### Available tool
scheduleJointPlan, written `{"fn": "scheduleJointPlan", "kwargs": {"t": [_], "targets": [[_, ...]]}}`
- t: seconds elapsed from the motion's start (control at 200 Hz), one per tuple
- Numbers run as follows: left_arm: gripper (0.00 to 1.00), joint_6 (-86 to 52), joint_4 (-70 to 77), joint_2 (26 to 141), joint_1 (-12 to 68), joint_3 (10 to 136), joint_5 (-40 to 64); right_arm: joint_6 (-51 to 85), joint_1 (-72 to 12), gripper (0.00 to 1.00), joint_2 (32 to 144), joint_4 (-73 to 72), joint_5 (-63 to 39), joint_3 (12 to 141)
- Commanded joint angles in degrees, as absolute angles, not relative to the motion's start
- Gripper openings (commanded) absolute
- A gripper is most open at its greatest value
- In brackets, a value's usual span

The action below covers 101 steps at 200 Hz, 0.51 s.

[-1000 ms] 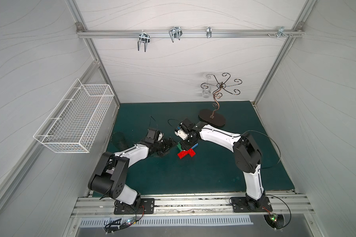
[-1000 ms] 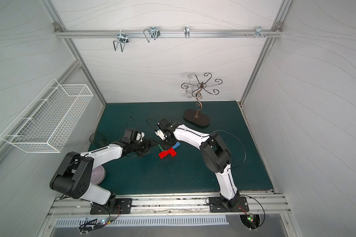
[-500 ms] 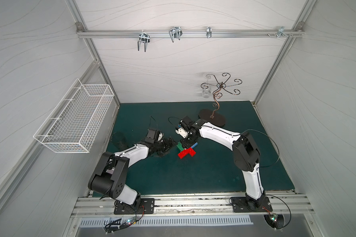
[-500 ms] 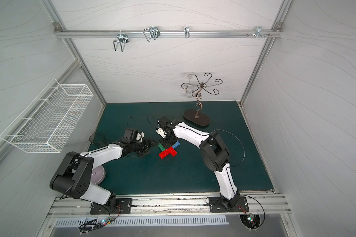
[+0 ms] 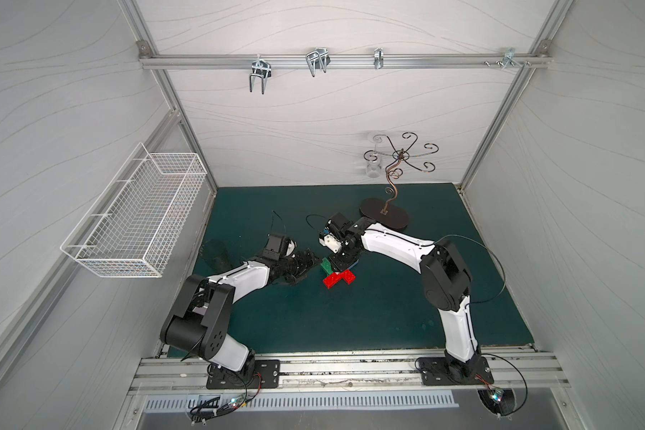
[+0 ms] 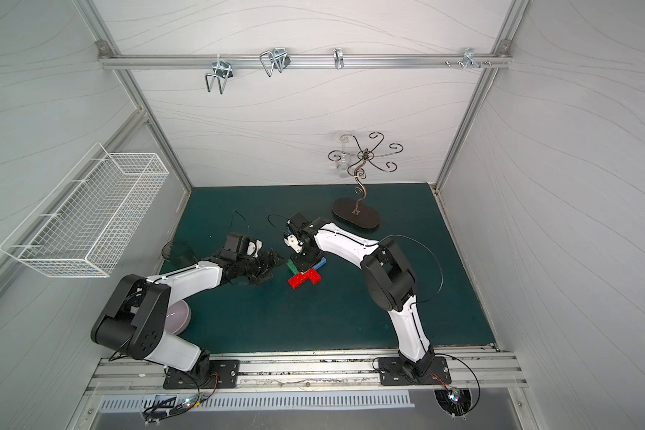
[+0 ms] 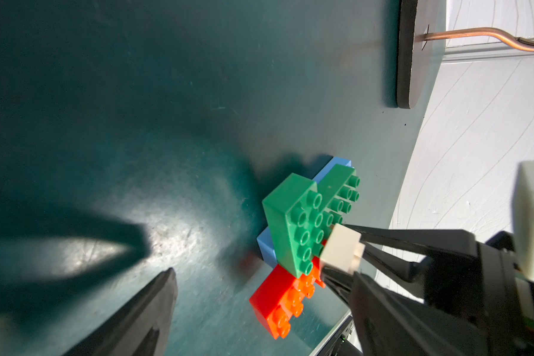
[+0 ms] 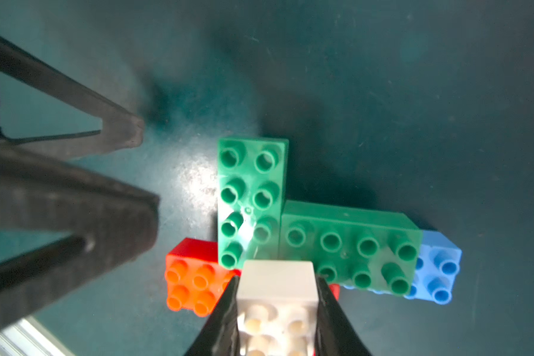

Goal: Assemble a small pinwheel with lego
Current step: Assemble the lego brick with the lego brick.

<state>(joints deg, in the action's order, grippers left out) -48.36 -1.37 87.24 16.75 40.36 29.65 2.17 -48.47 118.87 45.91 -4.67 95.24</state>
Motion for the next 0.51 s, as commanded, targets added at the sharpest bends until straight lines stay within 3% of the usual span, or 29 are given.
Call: {"fn": "scheduleJointPlan", "kwargs": {"t": [0.0, 0.5], "targets": [[0.93, -47.74, 0.71, 87.80, 16.79, 41.13, 30.76, 4.31, -49.21, 0.24, 119.31, 45.84, -4.96, 93.81], [0.93, -48.00, 0.88, 88.24, 16.78, 41.33, 31.11, 0.79, -51.69, 0.24, 126.55, 49.08, -1.19, 93.64]]}}
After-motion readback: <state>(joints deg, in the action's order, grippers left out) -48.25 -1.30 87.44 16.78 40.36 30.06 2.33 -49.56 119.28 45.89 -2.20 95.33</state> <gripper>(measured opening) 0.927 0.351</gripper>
